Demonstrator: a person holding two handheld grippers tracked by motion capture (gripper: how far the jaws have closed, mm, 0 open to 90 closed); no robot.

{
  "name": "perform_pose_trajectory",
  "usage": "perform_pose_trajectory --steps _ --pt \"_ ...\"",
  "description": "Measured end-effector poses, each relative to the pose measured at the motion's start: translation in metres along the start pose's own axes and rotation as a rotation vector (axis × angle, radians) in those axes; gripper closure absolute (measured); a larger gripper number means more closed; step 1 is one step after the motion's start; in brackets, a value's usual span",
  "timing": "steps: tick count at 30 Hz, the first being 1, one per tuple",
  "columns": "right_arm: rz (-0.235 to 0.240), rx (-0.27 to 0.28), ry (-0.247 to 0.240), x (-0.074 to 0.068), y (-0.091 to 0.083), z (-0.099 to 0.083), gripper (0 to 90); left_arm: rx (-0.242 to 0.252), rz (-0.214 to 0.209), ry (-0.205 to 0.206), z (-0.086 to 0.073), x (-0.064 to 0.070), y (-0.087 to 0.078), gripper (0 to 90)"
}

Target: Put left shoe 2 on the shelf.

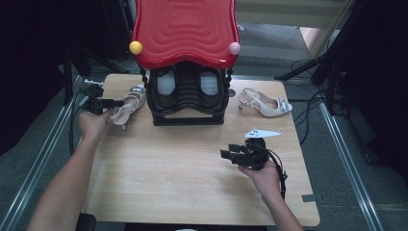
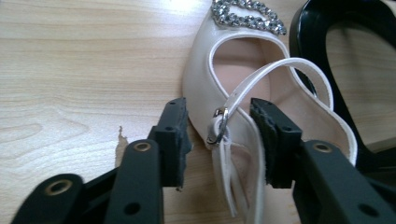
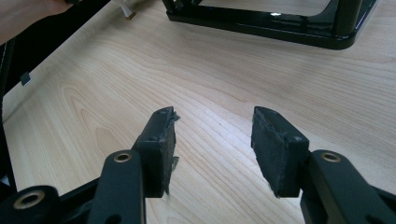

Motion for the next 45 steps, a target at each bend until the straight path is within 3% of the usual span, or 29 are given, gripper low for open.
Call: perform_pose_trajectory --steps 3,8,11,15,17,19,23,26,37,45 --pt "-0.001 0.001 0.002 0.000 0.000 0.000 51.0 0.001 -0.012 0.004 -0.004 0.002 0.003 63.9" --pt "-0.001 -0.002 -0.004 -0.001 0.000 0.000 50.9 0.016 0.024 0.013 -0.005 0.003 0.004 68.0" --pt "0.001 -0.002 -0.001 -0.001 0.000 0.000 50.9 0.043 0.051 0.002 -0.005 0.003 0.003 73.4" --pt "0.001 -0.002 -0.001 0.000 0.001 0.000 51.0 0.053 0.052 -0.023 -0.005 0.002 0.001 78.9" --pt "0.001 -0.001 -0.001 -0.001 0.001 0.000 51.0 0.040 0.039 -0.040 -0.005 -0.001 0.000 80.5" --pt "0.000 -0.003 0.000 -0.001 0.001 0.000 50.9 0.034 0.018 -0.083 -0.005 -0.002 -0.001 81.4" --pt "0.000 -0.002 0.000 0.000 0.001 0.000 50.9 0.052 -0.028 -0.159 -0.004 -0.004 -0.002 82.1" --pt "-0.001 -0.001 0.003 0.001 0.001 0.000 50.8 0.066 -0.046 -0.187 -0.002 -0.003 -0.005 82.2" --pt "-0.009 -0.003 0.004 0.003 0.001 0.000 50.4 0.108 -0.083 -0.239 0.008 -0.002 -0.021 82.5" --pt "-0.006 -0.003 0.004 0.003 0.001 0.000 50.2 0.149 -0.097 -0.254 0.028 0.005 -0.042 82.4"
Point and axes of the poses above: each handheld gripper's, and its own axes: y roughly forward along the jaws, z roughly out of its top, x roughly to its right, the point moved 5 cm from there along y, roughly forward along the jaws
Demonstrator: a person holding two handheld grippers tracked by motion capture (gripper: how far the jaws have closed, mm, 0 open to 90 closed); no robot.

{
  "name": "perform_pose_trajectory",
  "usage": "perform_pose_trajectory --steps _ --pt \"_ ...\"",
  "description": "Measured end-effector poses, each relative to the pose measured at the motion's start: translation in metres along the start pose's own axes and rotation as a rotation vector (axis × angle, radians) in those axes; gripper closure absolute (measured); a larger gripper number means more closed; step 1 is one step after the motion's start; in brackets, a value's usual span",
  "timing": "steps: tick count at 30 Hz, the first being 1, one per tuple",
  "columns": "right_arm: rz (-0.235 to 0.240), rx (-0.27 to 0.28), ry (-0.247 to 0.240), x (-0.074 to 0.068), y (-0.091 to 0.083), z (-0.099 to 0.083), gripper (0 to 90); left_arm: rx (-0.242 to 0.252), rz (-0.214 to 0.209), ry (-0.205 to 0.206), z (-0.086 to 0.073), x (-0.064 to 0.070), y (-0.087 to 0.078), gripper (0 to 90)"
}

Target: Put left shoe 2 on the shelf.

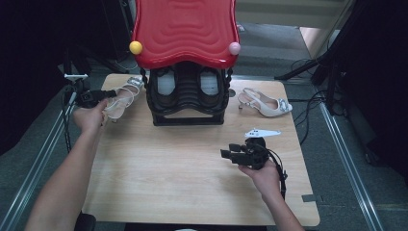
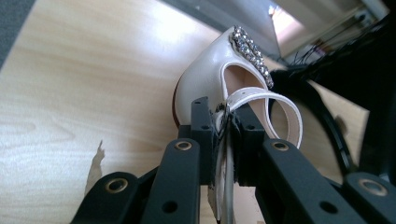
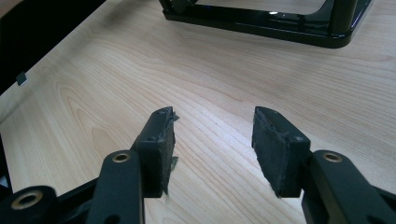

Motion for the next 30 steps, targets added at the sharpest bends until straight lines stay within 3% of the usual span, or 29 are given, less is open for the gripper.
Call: perform_pose_trajectory --steps 17,30 --pt "0.002 0.006 -0.002 0.000 -0.002 0.001 50.2 0.095 -0.057 0.024 0.056 0.051 -0.047 82.7" --pt "-0.001 -0.002 -0.005 0.000 0.000 0.000 50.2 0.176 -0.099 0.062 0.106 0.102 -0.090 82.6"
Point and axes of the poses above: each handheld gripper's, and its own axes: y roughly forward along the jaws, z roughly out of its top, x roughly to its right, the point moved 5 cm from there along y, roughly forward along the jaws
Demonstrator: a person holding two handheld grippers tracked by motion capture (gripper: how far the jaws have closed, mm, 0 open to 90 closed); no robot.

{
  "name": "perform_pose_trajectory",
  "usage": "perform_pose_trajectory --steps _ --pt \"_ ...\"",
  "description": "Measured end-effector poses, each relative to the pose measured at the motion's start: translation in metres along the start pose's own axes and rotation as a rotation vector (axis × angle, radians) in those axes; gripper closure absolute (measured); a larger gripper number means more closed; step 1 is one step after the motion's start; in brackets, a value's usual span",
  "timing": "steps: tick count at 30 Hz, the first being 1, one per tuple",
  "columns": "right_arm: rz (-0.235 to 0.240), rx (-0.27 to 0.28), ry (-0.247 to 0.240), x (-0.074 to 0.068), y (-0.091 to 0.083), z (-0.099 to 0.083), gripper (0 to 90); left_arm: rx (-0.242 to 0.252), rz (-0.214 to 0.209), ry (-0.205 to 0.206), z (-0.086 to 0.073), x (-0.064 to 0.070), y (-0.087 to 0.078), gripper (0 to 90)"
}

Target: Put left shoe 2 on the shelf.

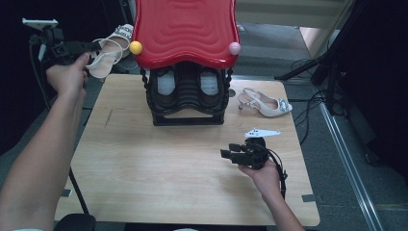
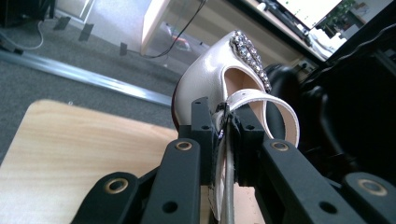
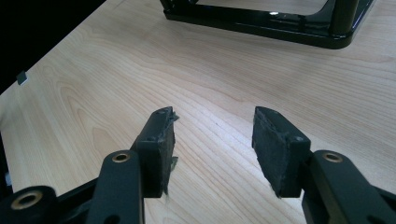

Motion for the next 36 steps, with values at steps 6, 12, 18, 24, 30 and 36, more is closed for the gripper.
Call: perform_pose_trajectory --steps 6,12,18,24,30,36 --pt "-0.001 -0.001 -0.002 0.000 0.000 0.000 50.2 0.027 -0.028 0.017 0.027 0.026 -0.015 82.6" --pt "-0.002 -0.002 -0.006 0.000 0.000 0.000 50.2 0.072 -0.055 0.038 0.053 0.058 -0.030 82.6" --pt "-0.005 -0.005 -0.008 0.000 -0.001 -0.001 50.2 0.121 -0.078 0.059 0.074 0.087 -0.046 82.6" --pt "-0.006 -0.006 -0.011 0.001 -0.001 0.000 50.2 0.130 -0.102 0.105 0.085 0.123 -0.052 82.6" --pt "-0.007 -0.006 -0.015 0.000 -0.001 0.000 50.2 0.111 -0.135 0.126 0.080 0.157 -0.038 82.6" --pt "-0.006 -0.002 -0.013 0.000 -0.003 0.000 50.2 0.077 -0.157 0.142 0.065 0.180 -0.013 82.7"
Point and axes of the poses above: each handheld gripper's, and its own axes: y roughly forward along the jaws, z roughly out of its top, x roughly to its right, the point moved 5 cm from there along y, roughly forward along the jaws
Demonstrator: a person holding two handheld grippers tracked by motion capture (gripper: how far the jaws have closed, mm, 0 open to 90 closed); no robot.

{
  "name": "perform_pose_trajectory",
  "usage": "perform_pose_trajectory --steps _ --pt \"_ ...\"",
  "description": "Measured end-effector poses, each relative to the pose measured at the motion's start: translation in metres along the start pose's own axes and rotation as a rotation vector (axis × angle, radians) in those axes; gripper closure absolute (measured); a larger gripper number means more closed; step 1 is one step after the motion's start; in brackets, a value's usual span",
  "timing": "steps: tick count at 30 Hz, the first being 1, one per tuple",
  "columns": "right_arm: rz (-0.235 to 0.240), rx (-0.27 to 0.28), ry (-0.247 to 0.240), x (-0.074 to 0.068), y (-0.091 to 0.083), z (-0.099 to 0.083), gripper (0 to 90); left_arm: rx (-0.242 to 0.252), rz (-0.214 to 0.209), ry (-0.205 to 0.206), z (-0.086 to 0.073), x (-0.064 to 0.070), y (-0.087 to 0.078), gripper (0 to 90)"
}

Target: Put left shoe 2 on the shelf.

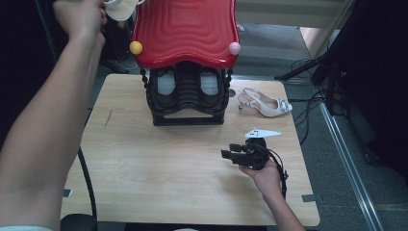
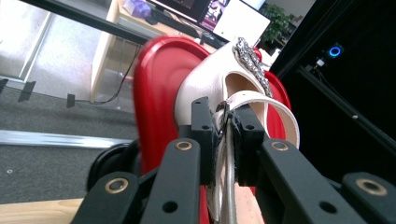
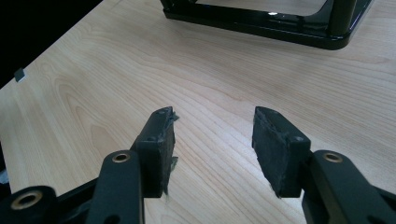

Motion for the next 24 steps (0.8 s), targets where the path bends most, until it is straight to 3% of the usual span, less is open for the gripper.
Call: perform_pose_trajectory --steps 5,12,15,24 --pt "0.007 0.002 -0.003 -0.001 -0.001 0.000 50.2 -0.019 -0.011 -0.001 -0.013 0.011 0.022 82.6" --pt "0.009 0.005 -0.006 -0.001 -0.002 0.000 50.2 -0.041 -0.002 -0.002 -0.030 0.012 0.040 82.5" --pt "0.009 0.006 -0.001 -0.001 -0.002 0.000 50.2 -0.038 -0.001 -0.007 -0.036 0.010 0.043 82.5" --pt "0.004 0.003 -0.001 -0.001 -0.001 0.000 50.2 -0.068 0.002 0.037 -0.049 0.005 0.040 80.6"
Point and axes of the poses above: each handheld gripper's, and its own axes: y roughly forward along the jaws, z roughly out of its top, x roughly to its right, the point moved 5 cm from there along y, roughly forward along the jaws
